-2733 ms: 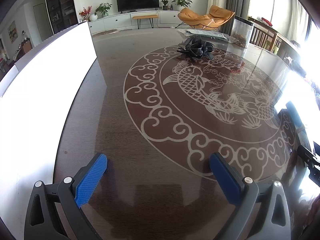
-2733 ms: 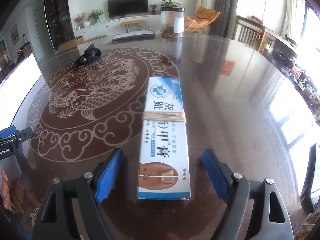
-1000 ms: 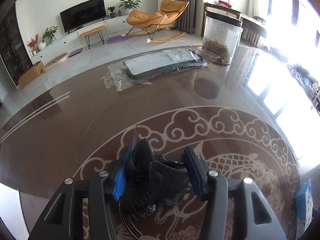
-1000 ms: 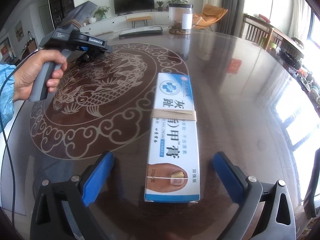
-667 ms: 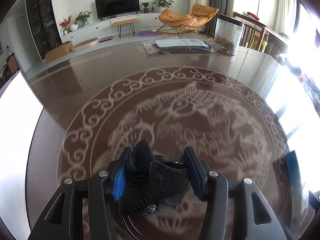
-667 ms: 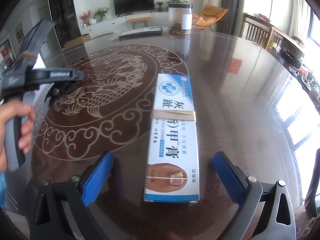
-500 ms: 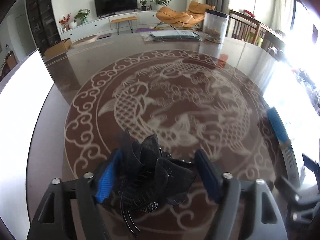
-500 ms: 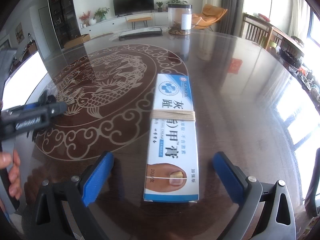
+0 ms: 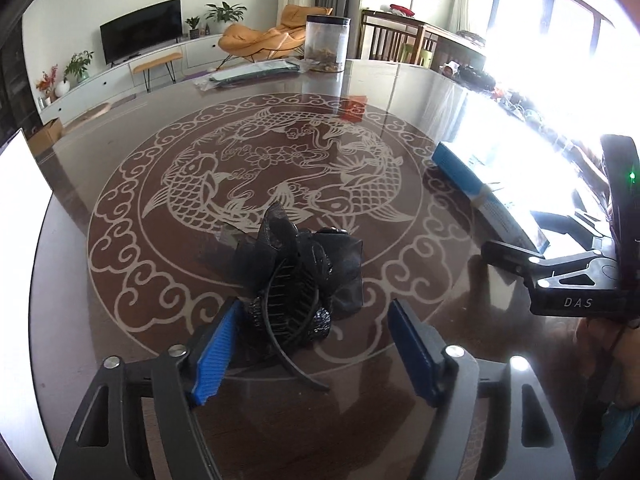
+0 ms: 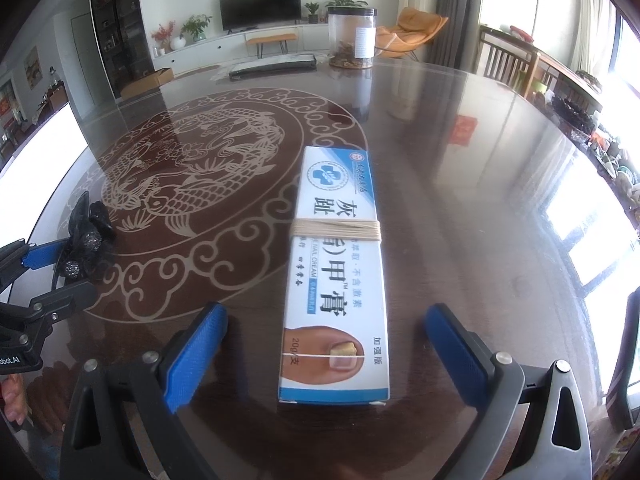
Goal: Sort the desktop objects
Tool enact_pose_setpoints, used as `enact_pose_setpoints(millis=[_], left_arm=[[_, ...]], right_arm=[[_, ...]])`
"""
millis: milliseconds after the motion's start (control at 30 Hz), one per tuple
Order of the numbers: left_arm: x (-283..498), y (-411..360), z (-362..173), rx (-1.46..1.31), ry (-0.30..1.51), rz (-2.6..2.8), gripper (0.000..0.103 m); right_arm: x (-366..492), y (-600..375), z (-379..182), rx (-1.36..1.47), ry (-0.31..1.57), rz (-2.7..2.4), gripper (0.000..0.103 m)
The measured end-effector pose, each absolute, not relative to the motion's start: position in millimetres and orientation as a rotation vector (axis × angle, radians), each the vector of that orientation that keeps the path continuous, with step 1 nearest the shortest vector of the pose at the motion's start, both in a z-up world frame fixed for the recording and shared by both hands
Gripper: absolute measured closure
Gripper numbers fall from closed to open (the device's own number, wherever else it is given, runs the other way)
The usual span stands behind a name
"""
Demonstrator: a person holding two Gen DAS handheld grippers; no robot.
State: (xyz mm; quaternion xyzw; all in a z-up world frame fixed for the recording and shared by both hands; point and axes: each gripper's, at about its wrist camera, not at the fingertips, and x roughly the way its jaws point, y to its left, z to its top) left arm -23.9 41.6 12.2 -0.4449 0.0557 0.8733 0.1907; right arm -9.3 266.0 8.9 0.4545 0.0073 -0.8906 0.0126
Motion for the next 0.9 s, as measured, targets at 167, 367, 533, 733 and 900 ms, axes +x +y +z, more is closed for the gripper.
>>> enact_pose_setpoints(millis=[167,367,533,733,900], left_arm=[[-18.6,58.8,10.0,-1.255,0.235,2.526,0.033],[-26.0,54.1,9.4,-1.293,0.208,2.561,0.019],[-31.5,51.6,8.7,-1.317,0.199,2.572,0.011],[-32.1,50.1,7.9,-1.322,0.196,2.573,0.008],[-35.6,49.3,5.1,-1.351,0.190,2.569,0.000]], right_arm=[[-8.9,266.0,8.7,1.418,0.018,-2.780,0.003],[-7.5,266.1,9.1,1.421,0.020,-2.783,0.003],[-7.2,265.8,9.1,1.421,0.021,-2.783,0.003],[-7.2,265.9,9.1,1.421,0.020,-2.784,0.003],[-7.1,265.8,9.1,1.421,0.021,-2.784,0.003]])
